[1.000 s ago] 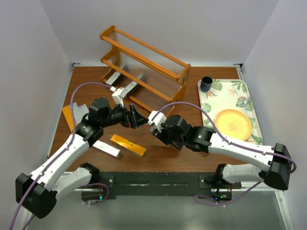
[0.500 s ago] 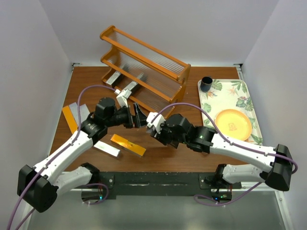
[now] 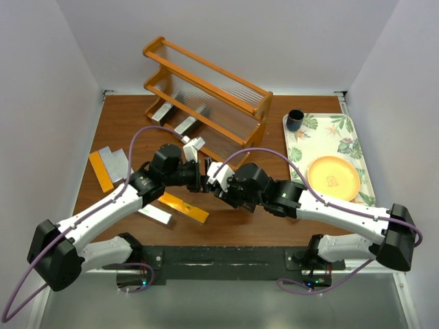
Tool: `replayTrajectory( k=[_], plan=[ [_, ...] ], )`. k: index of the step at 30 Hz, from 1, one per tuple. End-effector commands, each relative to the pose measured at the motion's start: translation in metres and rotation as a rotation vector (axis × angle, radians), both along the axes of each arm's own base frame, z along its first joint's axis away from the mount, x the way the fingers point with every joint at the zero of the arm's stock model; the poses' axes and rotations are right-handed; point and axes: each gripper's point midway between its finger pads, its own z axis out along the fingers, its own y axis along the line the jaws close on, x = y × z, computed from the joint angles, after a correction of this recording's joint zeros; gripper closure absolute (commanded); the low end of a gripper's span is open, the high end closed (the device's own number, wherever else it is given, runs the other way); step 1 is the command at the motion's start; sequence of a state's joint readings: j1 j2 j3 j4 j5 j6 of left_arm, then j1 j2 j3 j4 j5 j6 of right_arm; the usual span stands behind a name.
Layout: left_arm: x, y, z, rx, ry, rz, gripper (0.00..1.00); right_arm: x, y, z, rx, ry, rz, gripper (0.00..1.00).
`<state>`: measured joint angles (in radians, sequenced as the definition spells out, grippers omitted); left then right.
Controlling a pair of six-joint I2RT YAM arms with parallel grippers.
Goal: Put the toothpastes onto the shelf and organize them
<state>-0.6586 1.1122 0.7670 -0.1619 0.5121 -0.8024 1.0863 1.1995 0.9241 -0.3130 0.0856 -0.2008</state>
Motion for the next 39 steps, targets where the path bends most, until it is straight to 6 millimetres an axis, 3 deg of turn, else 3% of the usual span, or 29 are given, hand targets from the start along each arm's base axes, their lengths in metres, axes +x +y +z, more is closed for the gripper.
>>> replayTrajectory(
  k=[1,6,7,10,13,17,22,28,34,36,37,39],
  plan=[
    [0.008,-0.007,0.018,-0.027,-0.041,0.006,0.24,0.005,0.010,0.018,0.054,-0.047,0.019,0.78],
    [0.005,-0.011,0.013,-0.012,-0.025,-0.019,0.42,0.004,0.010,0.014,0.042,-0.044,0.022,0.76],
    [0.005,-0.012,0.013,-0.012,-0.025,-0.021,0.50,0.003,0.010,0.014,0.043,-0.042,0.025,0.76],
    [0.005,-0.011,0.013,-0.013,-0.035,-0.019,0.61,0.003,0.010,0.012,0.037,-0.036,0.029,0.68],
    [0.008,-0.011,0.016,-0.009,-0.059,-0.009,0.72,0.003,0.009,0.012,0.037,-0.035,0.026,0.53],
    [0.014,-0.004,0.019,0.027,-0.115,0.011,0.73,0.002,0.008,0.013,0.043,-0.030,0.016,0.19],
    [0.020,0.008,0.031,0.067,-0.257,0.030,0.76,-0.001,0.004,0.023,0.078,-0.019,-0.004,0.02],
    [0.030,0.034,0.049,0.132,-0.451,0.098,0.82,0.001,-0.014,0.055,0.145,-0.051,-0.082,0.01],
    [0.051,0.058,0.064,0.159,-0.615,0.260,0.87,0.002,-0.041,0.087,0.252,-0.111,-0.177,0.01],
    [0.058,0.064,0.057,0.172,-0.628,0.306,0.88,0.004,-0.053,0.096,0.287,-0.137,-0.218,0.01],
    [0.061,0.063,0.065,0.143,-0.659,0.327,0.88,0.004,-0.057,0.094,0.287,-0.142,-0.231,0.01],
    [0.068,0.067,0.055,0.150,-0.682,0.368,0.88,0.005,-0.067,0.102,0.314,-0.169,-0.267,0.01]
  ],
)
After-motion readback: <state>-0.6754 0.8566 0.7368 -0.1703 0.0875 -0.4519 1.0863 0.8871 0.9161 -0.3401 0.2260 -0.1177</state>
